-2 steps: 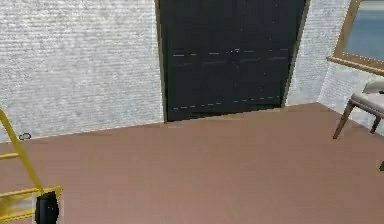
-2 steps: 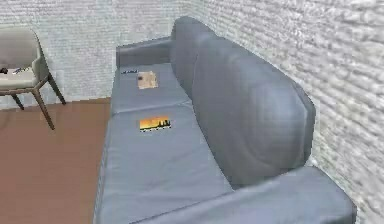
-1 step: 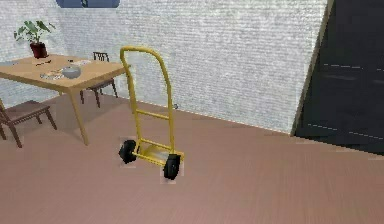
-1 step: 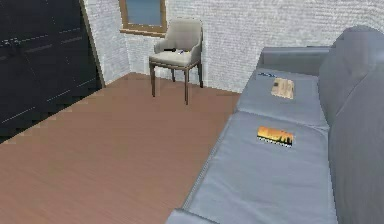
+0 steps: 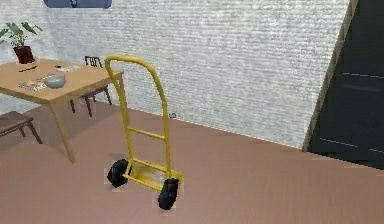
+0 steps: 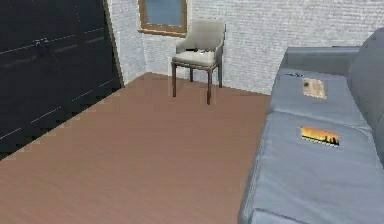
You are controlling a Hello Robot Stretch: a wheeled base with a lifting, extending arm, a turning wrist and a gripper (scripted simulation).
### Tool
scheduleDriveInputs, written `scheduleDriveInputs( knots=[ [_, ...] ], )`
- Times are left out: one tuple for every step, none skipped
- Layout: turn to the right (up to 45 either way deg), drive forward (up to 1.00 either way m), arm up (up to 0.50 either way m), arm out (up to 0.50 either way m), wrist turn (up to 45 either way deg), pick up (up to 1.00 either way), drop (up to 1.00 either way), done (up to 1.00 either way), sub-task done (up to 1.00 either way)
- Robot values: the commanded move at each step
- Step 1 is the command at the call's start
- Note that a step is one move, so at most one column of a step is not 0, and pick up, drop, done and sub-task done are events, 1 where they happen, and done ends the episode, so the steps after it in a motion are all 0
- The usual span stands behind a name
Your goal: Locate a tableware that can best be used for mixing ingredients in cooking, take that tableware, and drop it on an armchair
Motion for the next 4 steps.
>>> scheduleDriveInputs(
  knots=[
    [-18.0, 0.0, 0.0, 0.0, 0.0, 0.0, 0.0, 0.0, 0.0],
    [0.0, 0.45, 0.0, 0.0, 0.0, 0.0, 0.0, 0.0, 0.0],
    [-39.0, 0.0, 0.0, 0.0, 0.0, 0.0, 0.0, 0.0, 0.0],
    [0.0, 1.0, 0.0, 0.0, 0.0, 0.0, 0.0, 0.0, 0.0]
  ],
)
